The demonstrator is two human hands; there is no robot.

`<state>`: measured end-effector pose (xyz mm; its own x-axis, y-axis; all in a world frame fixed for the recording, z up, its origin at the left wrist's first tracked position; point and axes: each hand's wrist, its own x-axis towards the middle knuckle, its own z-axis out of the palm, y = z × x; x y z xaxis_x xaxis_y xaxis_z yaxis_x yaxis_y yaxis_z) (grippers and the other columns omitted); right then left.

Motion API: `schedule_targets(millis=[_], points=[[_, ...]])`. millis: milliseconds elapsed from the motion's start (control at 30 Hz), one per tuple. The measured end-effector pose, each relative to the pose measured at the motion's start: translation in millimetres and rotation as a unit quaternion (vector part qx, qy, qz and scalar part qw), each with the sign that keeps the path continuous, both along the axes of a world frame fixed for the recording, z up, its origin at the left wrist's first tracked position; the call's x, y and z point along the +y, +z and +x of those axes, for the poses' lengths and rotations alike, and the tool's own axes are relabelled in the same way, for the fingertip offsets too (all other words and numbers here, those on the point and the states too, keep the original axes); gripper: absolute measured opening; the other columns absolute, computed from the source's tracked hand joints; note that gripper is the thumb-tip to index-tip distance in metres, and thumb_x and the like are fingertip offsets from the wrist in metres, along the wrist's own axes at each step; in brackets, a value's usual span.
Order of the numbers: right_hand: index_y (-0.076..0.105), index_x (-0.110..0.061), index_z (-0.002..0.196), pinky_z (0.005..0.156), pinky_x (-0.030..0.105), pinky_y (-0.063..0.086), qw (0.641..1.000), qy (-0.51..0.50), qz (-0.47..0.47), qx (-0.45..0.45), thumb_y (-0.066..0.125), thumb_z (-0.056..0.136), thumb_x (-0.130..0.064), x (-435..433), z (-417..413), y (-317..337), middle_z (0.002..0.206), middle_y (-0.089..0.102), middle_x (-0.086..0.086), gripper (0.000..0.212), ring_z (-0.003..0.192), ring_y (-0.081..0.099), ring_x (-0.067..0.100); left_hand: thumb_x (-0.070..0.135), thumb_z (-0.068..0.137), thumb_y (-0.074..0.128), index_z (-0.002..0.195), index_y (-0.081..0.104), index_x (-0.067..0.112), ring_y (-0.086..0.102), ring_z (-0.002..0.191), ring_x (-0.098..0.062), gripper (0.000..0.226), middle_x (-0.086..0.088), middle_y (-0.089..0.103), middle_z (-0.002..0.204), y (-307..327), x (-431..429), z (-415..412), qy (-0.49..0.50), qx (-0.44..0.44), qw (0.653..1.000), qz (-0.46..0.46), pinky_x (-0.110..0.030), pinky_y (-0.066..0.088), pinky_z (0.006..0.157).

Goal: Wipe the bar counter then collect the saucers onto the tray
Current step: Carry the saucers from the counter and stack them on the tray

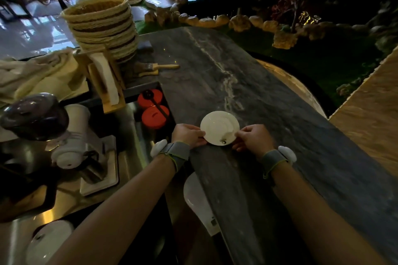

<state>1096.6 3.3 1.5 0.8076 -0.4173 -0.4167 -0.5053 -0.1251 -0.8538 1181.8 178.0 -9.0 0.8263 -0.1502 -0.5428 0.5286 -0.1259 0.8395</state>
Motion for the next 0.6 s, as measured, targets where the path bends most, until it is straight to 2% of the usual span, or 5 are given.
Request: schedule_targets(millis=[67,233,300,400,600], points=[[0.066,0.005,0.088,0.048,0.026,0.057,1.0,-0.003,0.002,-0.004,0.058,0.094,-0.011,10.3,-3.6,1.2,0.073,0.072,0.021,0.018,0.053,0.071,0.022,-0.009,0.078,0.069,0.07,0.063,-0.003,0.065,0.063,-0.03,0.012,-0.019,0.064,0.071,-0.4,10.4,-3.5,0.008,0.004,1.0,-0.012,-0.036,0.06,0.059],[0.066,0.002,0.088,0.045,0.022,0.055,1.0,0.007,0.008,-0.005,0.059,0.094,-0.01,37.6,-12.6,1.6,0.073,0.072,0.019,0.015,0.051,0.07,0.017,-0.01,0.081,0.066,0.076,0.06,-0.006,0.063,0.062,-0.028,0.009,-0.02,0.062,0.072,4.8,43.7,-20.2,0.014,0.016,0.999,-0.041,-0.029,0.059,0.049],[0.066,-0.002,0.089,0.045,0.02,0.054,1.0,0.023,0.016,-0.006,0.059,0.093,-0.012,50.5,-17.2,3.0,0.075,0.073,0.016,0.013,0.052,0.071,0.016,-0.009,0.082,0.065,0.084,0.062,-0.01,0.064,0.062,-0.027,0.004,-0.019,0.063,0.074,7.5,59.8,-27.6,0.025,0.008,0.999,-0.047,-0.027,0.059,0.05],[0.066,-0.003,0.089,0.048,0.022,0.055,0.999,0.041,0.028,-0.021,0.06,0.093,-0.013,72.0,-25.8,3.7,0.075,0.073,0.014,0.012,0.055,0.071,0.018,-0.006,0.084,0.064,0.099,0.063,-0.012,0.065,0.066,-0.025,0.017,-0.019,0.065,0.079,9.7,84.8,-40.7,0.028,-0.004,0.999,-0.044,-0.025,0.06,0.054],[0.068,-0.004,0.087,0.049,0.023,0.056,0.995,0.084,0.016,-0.045,0.061,0.092,-0.014,124.3,-48.5,-3.6,0.069,0.074,0.01,0.013,0.057,0.071,0.021,-0.001,0.083,0.067,0.1,0.066,-0.011,0.068,0.072,-0.028,0.02,-0.022,0.069,0.088,9.0,149.3,-72.1,0.038,-0.024,0.999,-0.03,-0.028,0.062,0.063]])
